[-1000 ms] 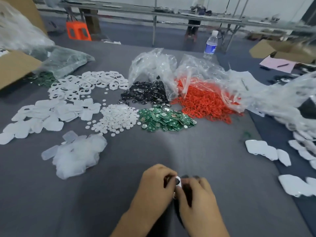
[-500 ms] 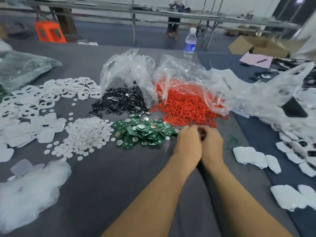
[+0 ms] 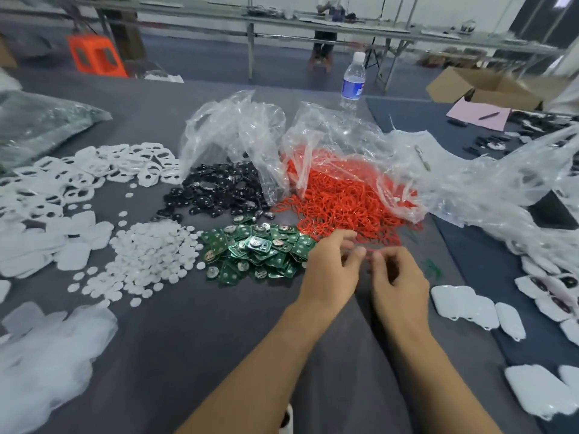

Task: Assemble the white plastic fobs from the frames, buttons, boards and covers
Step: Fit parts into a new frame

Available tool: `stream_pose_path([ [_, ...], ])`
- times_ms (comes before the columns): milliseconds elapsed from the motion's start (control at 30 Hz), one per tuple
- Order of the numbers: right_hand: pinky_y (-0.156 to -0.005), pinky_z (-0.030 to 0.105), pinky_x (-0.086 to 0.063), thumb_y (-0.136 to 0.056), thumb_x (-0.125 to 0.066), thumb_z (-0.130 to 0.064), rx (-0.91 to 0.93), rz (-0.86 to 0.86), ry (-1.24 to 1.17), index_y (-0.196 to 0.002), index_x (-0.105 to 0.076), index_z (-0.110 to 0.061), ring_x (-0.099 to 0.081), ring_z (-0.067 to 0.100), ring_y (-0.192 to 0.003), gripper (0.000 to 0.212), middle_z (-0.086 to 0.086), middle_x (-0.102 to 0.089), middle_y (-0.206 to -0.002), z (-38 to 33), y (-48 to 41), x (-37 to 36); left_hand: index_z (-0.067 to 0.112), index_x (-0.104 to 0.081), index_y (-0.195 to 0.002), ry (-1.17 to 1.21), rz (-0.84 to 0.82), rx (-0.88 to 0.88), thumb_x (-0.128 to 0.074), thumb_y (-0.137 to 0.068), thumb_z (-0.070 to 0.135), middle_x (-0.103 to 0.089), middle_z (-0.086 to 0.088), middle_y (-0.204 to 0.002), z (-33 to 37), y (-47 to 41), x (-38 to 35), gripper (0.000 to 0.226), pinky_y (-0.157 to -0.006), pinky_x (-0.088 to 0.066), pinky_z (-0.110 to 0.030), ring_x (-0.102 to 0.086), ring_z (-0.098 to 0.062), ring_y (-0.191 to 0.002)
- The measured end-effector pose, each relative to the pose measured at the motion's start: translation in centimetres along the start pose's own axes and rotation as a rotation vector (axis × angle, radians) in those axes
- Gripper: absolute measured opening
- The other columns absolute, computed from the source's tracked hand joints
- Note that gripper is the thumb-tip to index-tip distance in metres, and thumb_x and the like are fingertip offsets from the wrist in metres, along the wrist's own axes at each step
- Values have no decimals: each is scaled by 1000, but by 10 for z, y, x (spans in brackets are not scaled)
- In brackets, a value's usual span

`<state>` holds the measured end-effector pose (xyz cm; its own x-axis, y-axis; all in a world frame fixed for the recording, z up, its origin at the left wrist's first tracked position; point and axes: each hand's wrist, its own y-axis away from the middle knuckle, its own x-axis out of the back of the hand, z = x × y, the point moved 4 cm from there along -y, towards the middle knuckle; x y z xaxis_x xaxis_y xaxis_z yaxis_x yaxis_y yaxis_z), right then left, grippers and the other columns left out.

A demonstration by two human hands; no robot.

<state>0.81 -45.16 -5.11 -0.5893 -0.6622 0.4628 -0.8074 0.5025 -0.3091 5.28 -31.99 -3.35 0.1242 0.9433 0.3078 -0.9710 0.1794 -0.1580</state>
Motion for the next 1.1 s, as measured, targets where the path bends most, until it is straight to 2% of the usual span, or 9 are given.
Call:
stream_pose_path([
  [100,-71,35,-56,-97,-62,-26,-31,-101,-175,-88,-65,-26,-68,15,-75,9,-6,-70,-79,-13,45,13,14,-79,-98,73,-92,-25,-72,-95,13,-76,12,-81,4,35,27,8,-76,-49,-13,-66,4,-75],
  [167,-70,32,-58,-96,-64,-19,-33,-150,-249,-88,-67,-27,-70,17,-75,12,-4,-71,-79,-26,74,21,19,-79,-89,88,-131,-23,-74,-93,13,-71,20,-71,3,64,46,8,-70,-45,-9,-63,7,-68],
  [300,-70,28,-58,-92,-65,-3,-50,-284,-328,-89,-75,-24,-70,20,-72,24,1,-73,-76,-53,127,29,27,-78,-87,113,-158,34,-78,-90,15,-76,14,-82,-2,124,76,13,-76,-51,-15,-70,0,-78],
  [467,-68,35,-56,-90,-72,-9,-87,-451,-387,-87,-78,-24,-66,30,-71,17,5,-72,-74,-73,177,33,29,-77,-92,203,-174,116,-73,-94,12,-77,6,-87,-11,182,109,18,-76,-54,-19,-72,-6,-84],
  [667,-67,21,-55,-92,-68,-4,-108,-539,-505,-89,-78,-16,-71,16,-72,17,7,-75,-79,-82,200,29,28,-74,-97,261,-128,85,-73,-93,12,-77,0,-94,-9,218,124,17,-79,-57,-23,-75,-16,-90],
  [800,-69,20,-56,-93,-66,-1,-193,-555,-630,-94,-78,-16,-74,17,-77,19,11,-76,-83,-86,208,25,26,-74,-102,284,-98,45,-73,-94,11,-78,-1,-97,-8,225,129,17,-81,-58,-24,-76,-18,-93],
  [867,-71,29,-58,-92,-66,3,-202,-582,-655,-101,-76,-13,-73,23,-77,21,13,-76,-85,-88,210,25,27,-74,-102,289,-60,52,-74,-94,11,-79,-1,-96,-10,226,130,18,-82,-59,-27,-76,-18,-92],
  [967,-76,54,-57,-91,-67,3,-148,-588,-535,-110,-72,-18,-69,41,-77,28,13,-74,-84,-88,209,28,29,-71,-105,305,-41,97,-75,-93,13,-79,-2,-95,-15,227,129,20,-81,-59,-27,-76,-19,-90],
  [1100,-81,39,-59,-93,-66,0,-103,-617,-410,-118,-68,-22,-74,19,-82,33,1,-77,-87,-85,206,29,32,-68,-113,278,-86,110,-76,-94,16,-79,0,-97,-17,229,128,26,-81,-55,-20,-76,-17,-90],
])
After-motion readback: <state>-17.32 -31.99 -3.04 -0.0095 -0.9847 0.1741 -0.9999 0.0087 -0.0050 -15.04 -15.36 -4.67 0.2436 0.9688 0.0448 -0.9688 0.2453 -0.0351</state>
